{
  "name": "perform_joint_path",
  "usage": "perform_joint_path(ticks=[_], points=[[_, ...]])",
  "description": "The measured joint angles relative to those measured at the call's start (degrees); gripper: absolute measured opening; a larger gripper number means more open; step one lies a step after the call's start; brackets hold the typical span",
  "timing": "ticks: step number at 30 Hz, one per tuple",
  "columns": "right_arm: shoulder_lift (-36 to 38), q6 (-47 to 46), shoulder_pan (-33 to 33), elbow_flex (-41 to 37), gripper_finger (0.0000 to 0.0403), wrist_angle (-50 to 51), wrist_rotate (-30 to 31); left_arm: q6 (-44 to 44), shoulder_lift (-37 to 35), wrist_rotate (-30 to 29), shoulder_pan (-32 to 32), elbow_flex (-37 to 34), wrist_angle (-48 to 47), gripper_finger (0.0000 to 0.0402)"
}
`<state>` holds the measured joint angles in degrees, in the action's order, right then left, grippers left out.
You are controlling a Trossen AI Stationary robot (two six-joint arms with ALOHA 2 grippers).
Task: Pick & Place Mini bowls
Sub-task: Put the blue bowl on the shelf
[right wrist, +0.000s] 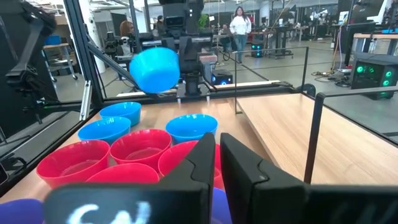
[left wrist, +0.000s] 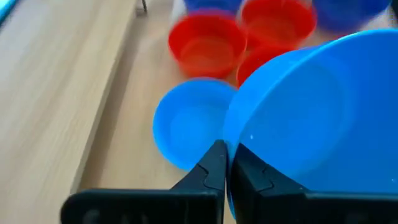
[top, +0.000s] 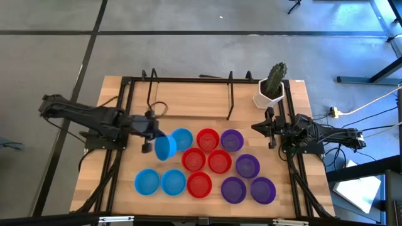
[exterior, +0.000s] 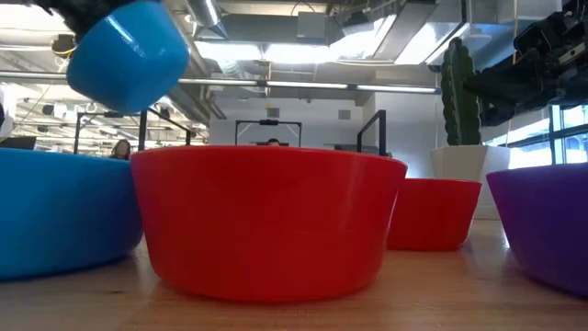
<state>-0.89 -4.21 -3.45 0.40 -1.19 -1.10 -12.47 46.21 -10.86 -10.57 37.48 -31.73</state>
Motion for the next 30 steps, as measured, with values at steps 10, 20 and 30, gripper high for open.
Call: perform_joint_path(ticks=[10, 20, 30], points=[[0.0, -0.1, 0.0, 0.0, 0.0028, -0.2, 0.0, -2.0, -15.0, -7.3, -3.7, -19.3, 19.8, 0.0003], [0.0, -0.3, 0.0, 0.0, 0.0028, -0.2, 0.0, 1.6, -15.2, -10.9, -3.5, -15.8, 27.4, 0.0003], [0.0, -0.2, 0.0, 0.0, 0.0028, -0.7, 0.0, 4.4, 2.0, -22.2, 7.1, 20.1, 0.2, 0.0003]])
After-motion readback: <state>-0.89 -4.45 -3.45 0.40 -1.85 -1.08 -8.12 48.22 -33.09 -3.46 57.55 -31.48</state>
